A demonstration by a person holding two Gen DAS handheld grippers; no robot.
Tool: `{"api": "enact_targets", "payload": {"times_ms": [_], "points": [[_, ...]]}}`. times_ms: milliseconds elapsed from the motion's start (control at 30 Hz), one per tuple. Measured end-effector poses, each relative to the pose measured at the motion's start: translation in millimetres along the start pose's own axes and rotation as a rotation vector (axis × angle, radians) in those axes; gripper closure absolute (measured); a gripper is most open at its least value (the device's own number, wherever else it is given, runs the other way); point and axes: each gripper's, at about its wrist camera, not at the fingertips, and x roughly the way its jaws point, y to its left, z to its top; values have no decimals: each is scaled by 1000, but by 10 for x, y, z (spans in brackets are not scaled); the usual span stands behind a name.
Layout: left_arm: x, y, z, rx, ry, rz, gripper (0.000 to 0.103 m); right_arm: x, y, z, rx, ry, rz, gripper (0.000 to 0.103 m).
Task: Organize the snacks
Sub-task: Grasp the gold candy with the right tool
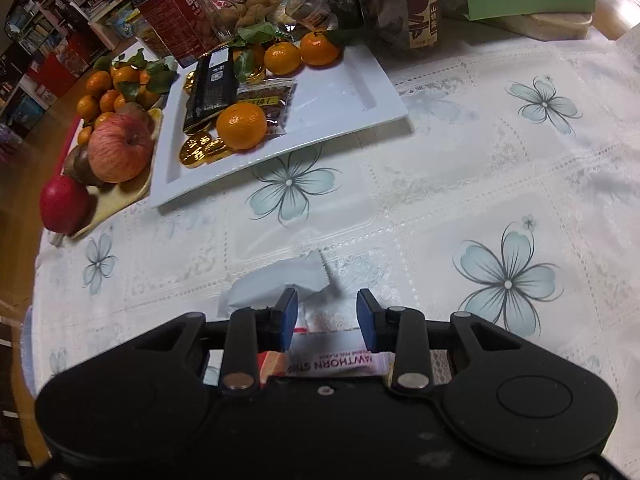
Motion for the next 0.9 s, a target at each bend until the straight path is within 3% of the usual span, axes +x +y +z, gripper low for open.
{"api": "enact_targets", "payload": {"times_ms": [300,467,733,900], "points": [[-3,-67,-17,26,11,-15,56,15,-97,-362,-177,103,-10,68],[26,-118,-62,53,12,-1,56,-99,-246,-528,-197,150,13,69],[92,-145,-95,67,36,4,56,-390,-374,-563,-170,85,37,68],[77,-197,-111,89,34,-5,56,-429,-480,-543,-143,65,-46,67]]}}
